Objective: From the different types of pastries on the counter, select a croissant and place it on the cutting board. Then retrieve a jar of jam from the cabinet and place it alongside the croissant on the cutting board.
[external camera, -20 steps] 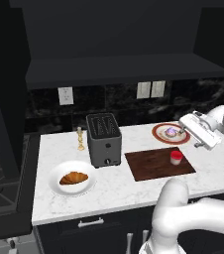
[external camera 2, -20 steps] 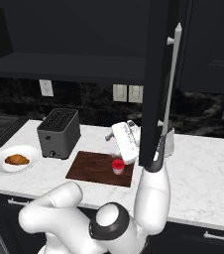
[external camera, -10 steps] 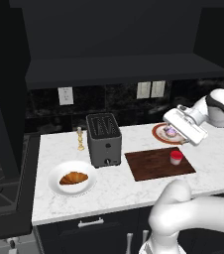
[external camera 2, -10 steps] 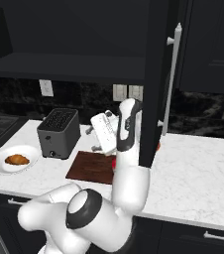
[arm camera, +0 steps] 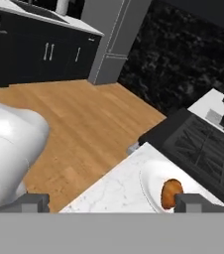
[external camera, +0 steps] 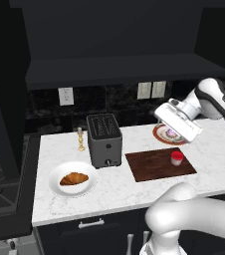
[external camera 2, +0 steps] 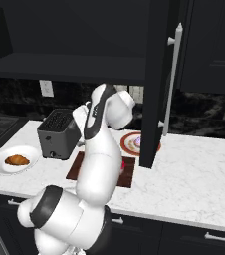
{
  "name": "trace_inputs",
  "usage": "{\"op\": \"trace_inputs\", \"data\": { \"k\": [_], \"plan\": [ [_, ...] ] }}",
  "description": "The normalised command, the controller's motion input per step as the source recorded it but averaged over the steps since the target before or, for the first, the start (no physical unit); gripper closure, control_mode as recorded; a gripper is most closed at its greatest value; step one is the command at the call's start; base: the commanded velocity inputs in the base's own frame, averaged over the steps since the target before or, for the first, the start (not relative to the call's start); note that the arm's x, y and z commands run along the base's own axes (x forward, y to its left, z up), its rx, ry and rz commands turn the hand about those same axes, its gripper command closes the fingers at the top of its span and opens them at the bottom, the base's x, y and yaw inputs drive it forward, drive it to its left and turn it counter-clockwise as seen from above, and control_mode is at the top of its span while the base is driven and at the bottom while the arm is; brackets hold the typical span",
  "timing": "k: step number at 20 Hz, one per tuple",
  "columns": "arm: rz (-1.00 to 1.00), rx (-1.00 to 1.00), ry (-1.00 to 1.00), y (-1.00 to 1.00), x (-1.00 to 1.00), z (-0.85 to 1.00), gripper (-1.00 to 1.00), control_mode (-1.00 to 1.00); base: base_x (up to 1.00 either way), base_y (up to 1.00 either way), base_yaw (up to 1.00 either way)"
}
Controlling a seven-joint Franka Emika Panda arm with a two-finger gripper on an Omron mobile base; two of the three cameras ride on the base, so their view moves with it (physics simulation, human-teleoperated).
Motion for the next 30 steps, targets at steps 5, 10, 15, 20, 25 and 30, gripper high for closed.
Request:
{"op": "trace_inputs", "data": {
  "k": [5, 10, 15, 20, 25, 30],
  "plan": [
    [0.02, -0.04, -0.12, 0.4, -0.24, 0.47, -1.0, -1.0, 0.0, 0.0, 0.0],
    [0.01, -0.04, -0.01, 0.56, -0.41, 0.51, -1.0, -1.0, 0.0, 0.0, 0.0],
    [0.0, -0.09, 0.0, 0.65, -0.51, 0.38, -1.0, -1.0, 0.0, 0.0, 0.0],
    [0.0, -0.11, 0.07, 0.76, -0.4, 0.3, -1.0, -1.0, 0.0, 0.0, 0.0],
    [0.0, -0.16, 0.21, 0.85, -0.21, 0.17, -1.0, -1.0, 0.0, 0.0, 0.0],
    [0.01, -0.2, 0.32, 0.94, -0.06, 0.13, -1.0, -1.0, 0.0, 0.0, 0.0]
  ]
}}
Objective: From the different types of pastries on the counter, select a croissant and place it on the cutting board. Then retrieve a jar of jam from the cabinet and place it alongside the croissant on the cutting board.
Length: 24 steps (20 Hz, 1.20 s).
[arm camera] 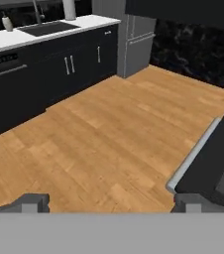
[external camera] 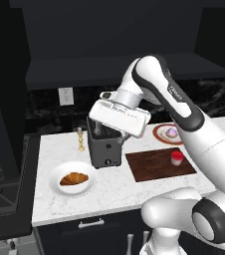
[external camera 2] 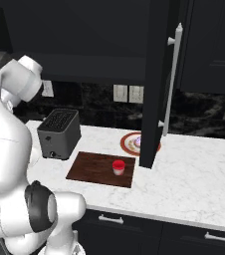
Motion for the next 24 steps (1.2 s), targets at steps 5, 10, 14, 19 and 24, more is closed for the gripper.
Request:
{"op": "trace_inputs", "data": {
  "k": [5, 10, 14, 19, 24],
  "plan": [
    [0.07, -0.14, 0.1, 0.62, -0.39, 0.03, -1.0, -1.0, 0.0, 0.0, 0.0],
    [0.01, -0.13, -0.19, 0.19, -0.75, -0.11, -1.0, -1.0, 0.0, 0.0, 0.0],
    [0.0, -0.06, -0.17, 0.0, -0.29, -0.35, -1.0, -1.0, 0.0, 0.0, 0.0],
    [0.01, 0.0, -0.02, -0.21, 0.13, -0.52, -1.0, -1.0, 0.0, 0.0, 0.0],
    [0.03, 0.0, 0.15, -0.06, 0.06, -0.32, -1.0, -1.0, 0.0, 0.0, 0.0]
  ]
}}
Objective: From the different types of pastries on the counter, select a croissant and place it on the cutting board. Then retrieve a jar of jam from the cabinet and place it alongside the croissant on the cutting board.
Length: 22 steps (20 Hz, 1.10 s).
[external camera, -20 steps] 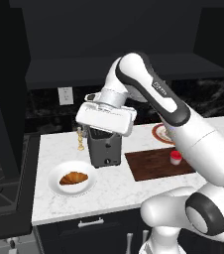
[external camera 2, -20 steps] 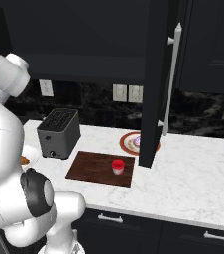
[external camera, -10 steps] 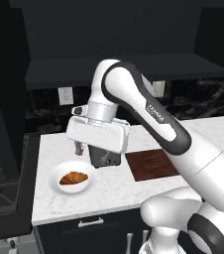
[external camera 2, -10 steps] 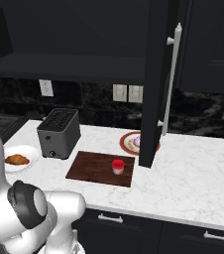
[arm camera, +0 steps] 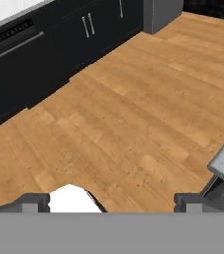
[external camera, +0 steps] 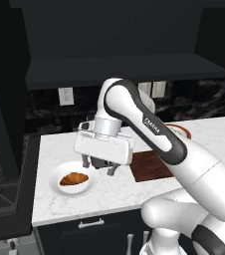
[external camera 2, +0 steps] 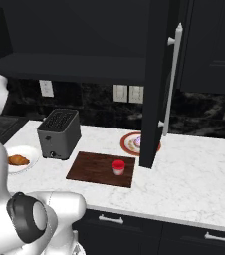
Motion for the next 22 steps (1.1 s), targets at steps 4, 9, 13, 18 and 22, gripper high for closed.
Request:
{"op": "trace_inputs", "data": {
  "k": [4, 9, 13, 18, 22],
  "plan": [
    [0.0, 0.0, 0.17, 0.0, 0.0, -0.49, -1.0, -1.0, 0.0, 0.0, 0.0],
    [0.0, -0.02, 0.1, 0.02, 0.0, -0.36, -1.0, -1.0, 0.0, 0.0, 0.0],
    [0.0, -0.15, -0.08, 0.3, 0.05, -0.36, -1.0, -1.0, 0.0, 0.0, 0.0],
    [0.0, -0.17, -0.12, 0.38, 0.34, -0.28, -1.0, -1.0, 0.0, 0.0, 0.0],
    [0.0, -0.05, -0.03, 0.02, 0.94, -0.07, -1.0, -1.0, 0.0, 0.0, 0.0]
  ]
}}
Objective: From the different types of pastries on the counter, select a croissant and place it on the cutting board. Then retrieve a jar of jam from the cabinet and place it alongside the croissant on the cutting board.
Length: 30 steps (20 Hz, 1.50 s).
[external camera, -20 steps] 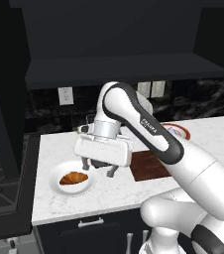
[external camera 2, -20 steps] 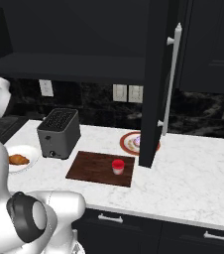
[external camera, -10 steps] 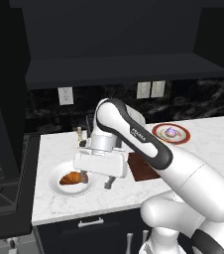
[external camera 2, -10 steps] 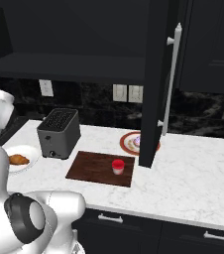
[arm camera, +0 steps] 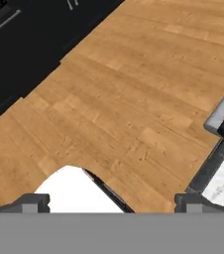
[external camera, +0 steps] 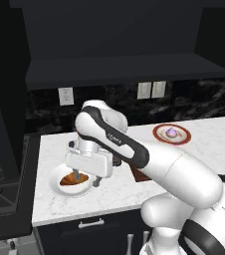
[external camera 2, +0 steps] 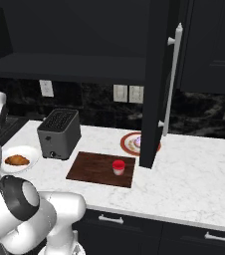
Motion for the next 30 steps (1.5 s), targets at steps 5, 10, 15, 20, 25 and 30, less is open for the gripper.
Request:
{"op": "trace_inputs", "data": {
  "k": [5, 10, 15, 20, 25, 30],
  "plan": [
    [0.0, -0.08, -0.04, 0.0, 0.93, -0.08, -1.0, -1.0, 0.0, 0.0, 0.0],
    [-0.05, -0.12, -0.13, 0.25, 0.24, -0.16, -1.0, -1.0, 0.0, 0.0, 0.0],
    [-0.09, -0.11, -0.11, 0.15, 0.29, -0.31, -1.0, -1.0, 0.0, 0.0, 0.0],
    [-0.11, -0.1, -0.12, 0.04, 0.48, -0.4, -1.0, -1.0, 0.0, 0.0, 0.0],
    [-0.08, -0.04, -0.07, 0.02, 0.74, -0.3, -1.0, -1.0, 0.0, 0.0, 0.0],
    [-0.04, -0.01, -0.05, 0.05, 0.6, -0.2, -1.0, -1.0, 0.0, 0.0, 0.0]
  ]
}}
